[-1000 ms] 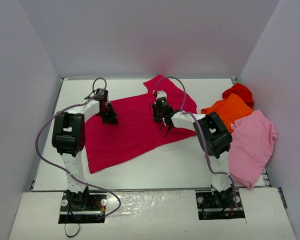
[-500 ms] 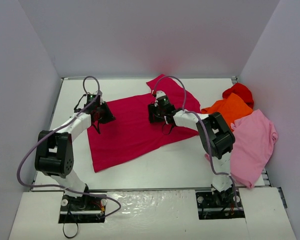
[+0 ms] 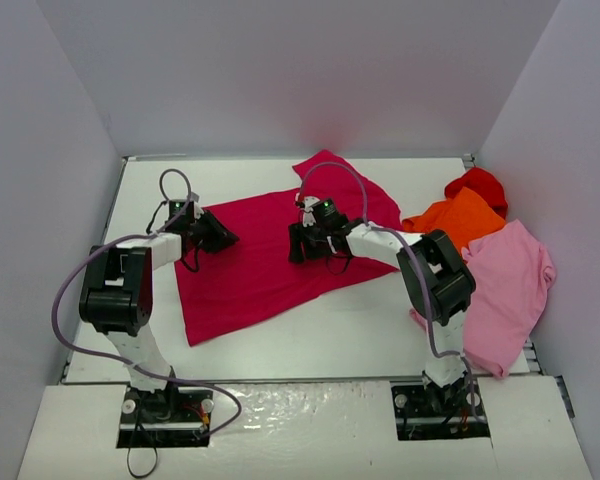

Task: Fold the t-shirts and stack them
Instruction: Fold the flattened tshirt in 1/3 of the way

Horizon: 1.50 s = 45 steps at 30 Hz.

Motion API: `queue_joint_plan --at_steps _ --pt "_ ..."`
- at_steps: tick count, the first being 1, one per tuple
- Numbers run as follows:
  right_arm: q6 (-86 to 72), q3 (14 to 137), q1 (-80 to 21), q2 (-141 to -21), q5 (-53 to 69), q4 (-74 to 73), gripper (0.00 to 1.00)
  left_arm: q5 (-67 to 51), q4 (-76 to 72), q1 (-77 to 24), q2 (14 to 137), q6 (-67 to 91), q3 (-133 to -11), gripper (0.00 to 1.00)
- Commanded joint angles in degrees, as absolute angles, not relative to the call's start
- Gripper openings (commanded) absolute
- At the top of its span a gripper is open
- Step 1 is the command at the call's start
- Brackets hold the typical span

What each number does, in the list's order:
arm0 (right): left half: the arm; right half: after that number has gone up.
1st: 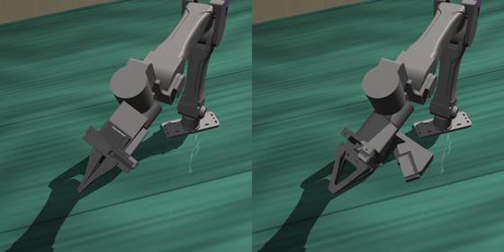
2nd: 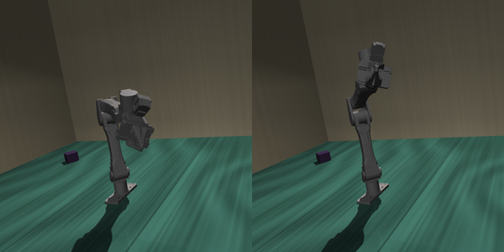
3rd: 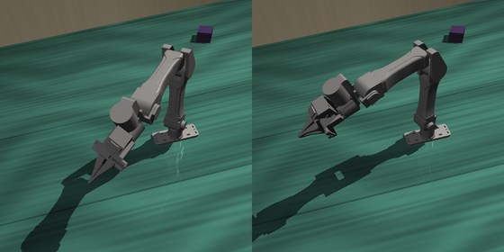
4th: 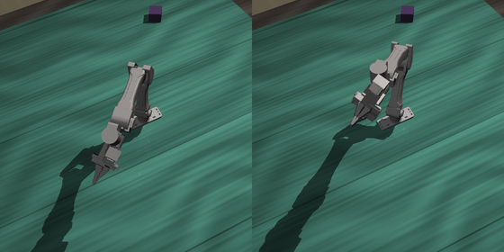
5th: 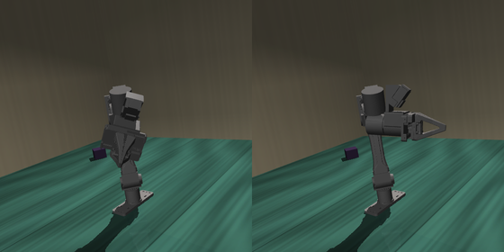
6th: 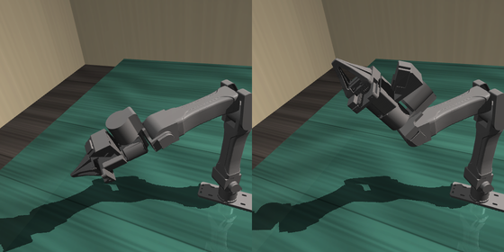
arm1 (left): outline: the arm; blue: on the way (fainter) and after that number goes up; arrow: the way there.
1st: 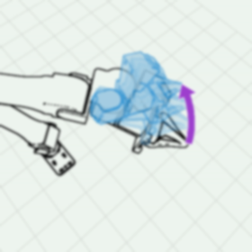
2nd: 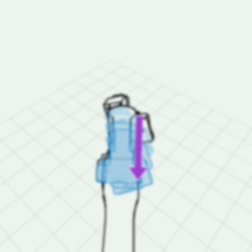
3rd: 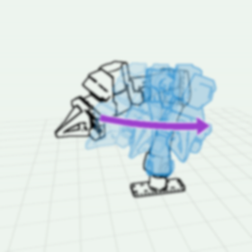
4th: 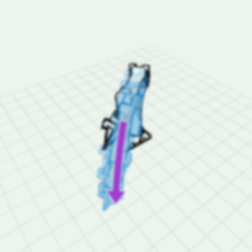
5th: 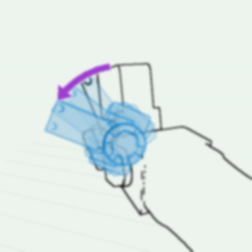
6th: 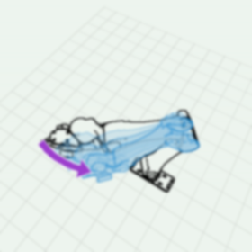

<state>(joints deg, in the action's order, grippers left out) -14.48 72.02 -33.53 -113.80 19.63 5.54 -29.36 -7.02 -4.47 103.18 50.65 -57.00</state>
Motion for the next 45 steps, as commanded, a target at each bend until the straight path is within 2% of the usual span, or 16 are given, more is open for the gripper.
queue_joint_plan --at_steps 1,6,17,31,36,45 --pt "-12.6 70.3 -36.1 -101.0 14.8 -1.6 0.52 -32.9 -14.5 -4.5 100.8 54.4 -58.4 0.18" --pt "-13.0 67.8 -36.5 -95.6 10.6 -5.7 0.49 -33.9 -15.4 -4.5 100.1 55.8 -57.6 0.18" --pt "-16.6 62.1 -38.1 -94.1 12.4 -6.6 0.46 -33.9 -13.7 -4.6 96.7 55.5 -55.6 0.18" --pt "-17.6 61.5 -40.8 -96.7 10.5 -6.3 0.42 -34.3 -13.4 -4.7 95.5 55.3 -54.7 0.18" --pt "-18.2 61.0 -41.2 -98.0 10.6 -6.0 0.35 -34.2 -13.1 -4.7 96.0 55.2 -54.8 0.18" --pt "-18.9 61.1 -41.8 -100.6 11.0 -5.0 0.33 -34.5 -13.5 -4.8 96.4 55.5 -54.7 0.18"
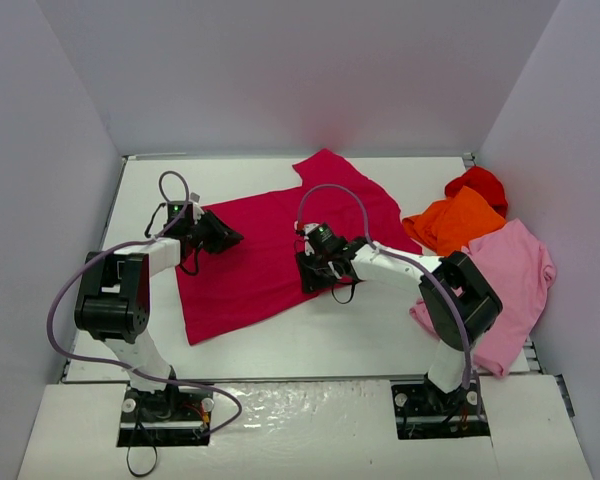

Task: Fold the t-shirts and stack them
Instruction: Fold the flattened tshirt in 1/3 of the way

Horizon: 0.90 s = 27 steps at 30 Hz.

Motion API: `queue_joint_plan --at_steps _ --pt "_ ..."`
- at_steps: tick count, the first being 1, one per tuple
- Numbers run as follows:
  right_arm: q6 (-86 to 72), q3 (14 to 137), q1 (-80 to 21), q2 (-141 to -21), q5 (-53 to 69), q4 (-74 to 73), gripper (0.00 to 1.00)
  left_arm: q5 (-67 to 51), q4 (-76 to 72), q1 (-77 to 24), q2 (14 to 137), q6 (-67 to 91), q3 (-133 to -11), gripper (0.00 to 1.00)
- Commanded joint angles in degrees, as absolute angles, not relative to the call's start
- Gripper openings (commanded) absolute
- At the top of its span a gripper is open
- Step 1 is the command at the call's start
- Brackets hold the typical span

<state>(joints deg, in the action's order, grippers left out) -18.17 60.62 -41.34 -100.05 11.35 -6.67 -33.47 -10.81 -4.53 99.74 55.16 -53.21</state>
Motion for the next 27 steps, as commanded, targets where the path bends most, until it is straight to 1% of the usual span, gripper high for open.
queue_joint_plan --at_steps 1,8,9,10,12,13,14,27 --pt "-18.9 61.1 -41.9 -100.9 11.0 -4.9 0.33 -34.5 -13.6 -4.8 96.5 55.5 -54.7 0.18" --pt "-18.7 61.0 -42.0 -101.6 10.8 -4.3 0.33 -34.2 -13.6 -4.8 96.6 55.2 -54.8 0.18" --pt "-18.7 61.0 -42.0 -101.8 10.7 -4.3 0.30 -34.2 -13.6 -4.7 96.7 55.2 -54.8 0.18" --pt "-18.6 61.0 -42.0 -101.9 10.8 -4.2 0.24 -34.2 -13.6 -4.7 96.7 55.2 -54.8 0.18" --pt "-18.6 61.0 -41.9 -102.0 10.8 -4.1 0.11 -34.1 -13.6 -4.7 96.6 55.2 -54.8 0.18" --pt "-18.6 61.1 -41.9 -101.9 10.8 -4.1 0.03 -34.2 -13.6 -4.8 96.7 55.2 -54.8 0.18" --pt "-18.6 61.1 -42.0 -101.8 10.8 -4.1 0.00 -34.2 -13.6 -4.8 96.6 55.2 -54.8 0.18" --pt "-18.0 62.0 -41.9 -97.4 8.5 -4.9 0.00 -33.8 -13.3 -4.8 95.7 54.9 -54.7 0.18"
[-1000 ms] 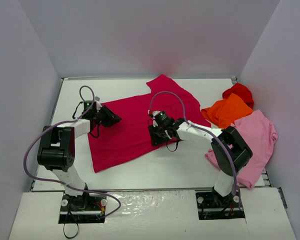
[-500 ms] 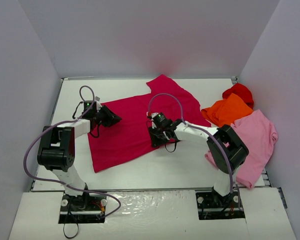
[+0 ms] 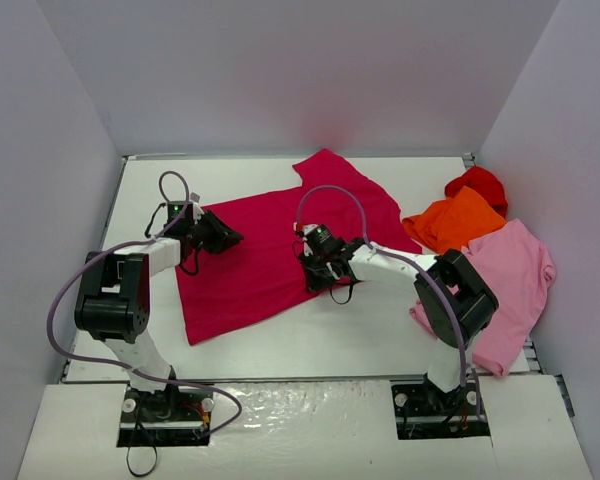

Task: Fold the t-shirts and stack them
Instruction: Fold the flattened tshirt in 1/3 of the way

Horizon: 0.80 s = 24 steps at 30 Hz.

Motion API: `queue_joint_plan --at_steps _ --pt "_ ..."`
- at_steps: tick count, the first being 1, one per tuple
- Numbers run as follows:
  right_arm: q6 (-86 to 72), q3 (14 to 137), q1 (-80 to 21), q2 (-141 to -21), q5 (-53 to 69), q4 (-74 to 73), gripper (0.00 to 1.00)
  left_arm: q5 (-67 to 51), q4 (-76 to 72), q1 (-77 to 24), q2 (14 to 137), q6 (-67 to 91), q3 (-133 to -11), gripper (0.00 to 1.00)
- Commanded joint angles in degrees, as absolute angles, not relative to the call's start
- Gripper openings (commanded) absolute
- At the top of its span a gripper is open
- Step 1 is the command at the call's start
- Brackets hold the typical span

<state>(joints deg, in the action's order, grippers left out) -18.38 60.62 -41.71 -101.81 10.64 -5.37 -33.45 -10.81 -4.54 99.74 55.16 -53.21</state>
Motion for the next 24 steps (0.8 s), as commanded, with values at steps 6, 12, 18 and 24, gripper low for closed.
queue_joint_plan --at_steps 6,12,18,24 --pt "-19.3 63.2 -42.0 -100.1 13.0 -6.7 0.33 -33.7 -12.8 -5.1 95.4 54.6 -54.6 0.18" --pt "-21.5 62.4 -42.3 -101.9 13.6 -5.2 0.42 -33.5 -12.2 -5.3 95.4 54.1 -54.8 0.17" --pt "-23.9 61.8 -42.3 -102.0 12.5 -2.8 0.42 -33.3 -12.1 -5.4 95.4 53.7 -54.9 0.16" --pt "-24.4 62.9 -42.3 -103.4 12.2 -2.0 0.41 -33.4 -12.0 -5.4 95.6 53.6 -55.0 0.12"
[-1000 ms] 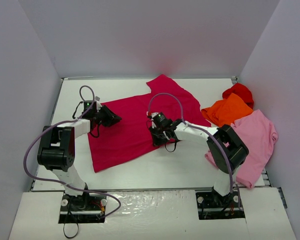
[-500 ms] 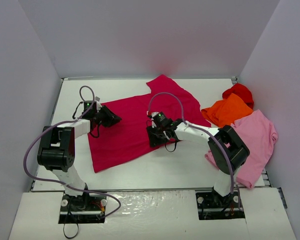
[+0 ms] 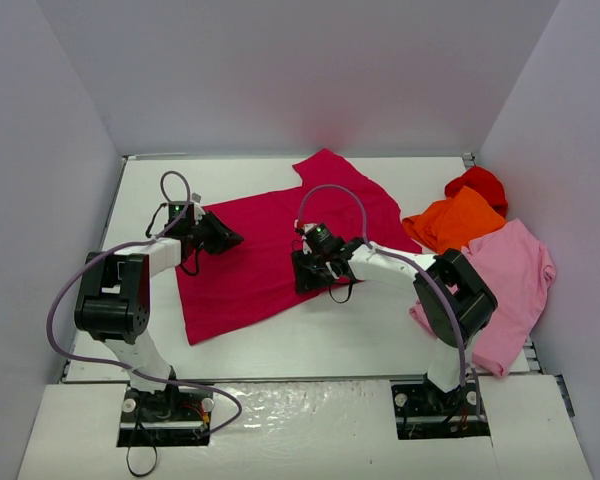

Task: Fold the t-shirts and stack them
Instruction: Fold the flattened tshirt in 1/3 of the way

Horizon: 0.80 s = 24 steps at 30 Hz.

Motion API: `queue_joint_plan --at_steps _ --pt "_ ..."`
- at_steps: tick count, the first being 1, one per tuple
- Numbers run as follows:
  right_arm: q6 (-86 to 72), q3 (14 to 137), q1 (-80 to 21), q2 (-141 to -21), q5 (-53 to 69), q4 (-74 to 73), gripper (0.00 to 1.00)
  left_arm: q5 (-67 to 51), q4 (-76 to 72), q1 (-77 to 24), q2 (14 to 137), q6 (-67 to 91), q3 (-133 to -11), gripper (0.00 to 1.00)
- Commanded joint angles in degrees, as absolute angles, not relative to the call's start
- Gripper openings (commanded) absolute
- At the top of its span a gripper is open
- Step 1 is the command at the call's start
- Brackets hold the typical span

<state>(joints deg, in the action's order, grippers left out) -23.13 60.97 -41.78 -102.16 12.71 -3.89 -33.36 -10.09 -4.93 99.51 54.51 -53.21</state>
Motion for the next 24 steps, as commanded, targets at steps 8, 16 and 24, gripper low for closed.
queue_joint_plan --at_steps 8,16,24 --pt "-24.7 62.7 -42.4 -104.6 12.0 -1.9 0.28 -33.5 -10.7 -5.4 95.9 52.9 -55.5 0.18" --pt "-24.9 61.9 -42.5 -103.0 11.6 -2.3 0.00 -33.0 -9.3 -5.8 95.7 52.3 -56.2 0.33" --pt "-24.2 62.5 -42.5 -98.7 9.6 -3.3 0.00 -33.0 -9.2 -6.0 94.8 52.3 -56.2 0.35"
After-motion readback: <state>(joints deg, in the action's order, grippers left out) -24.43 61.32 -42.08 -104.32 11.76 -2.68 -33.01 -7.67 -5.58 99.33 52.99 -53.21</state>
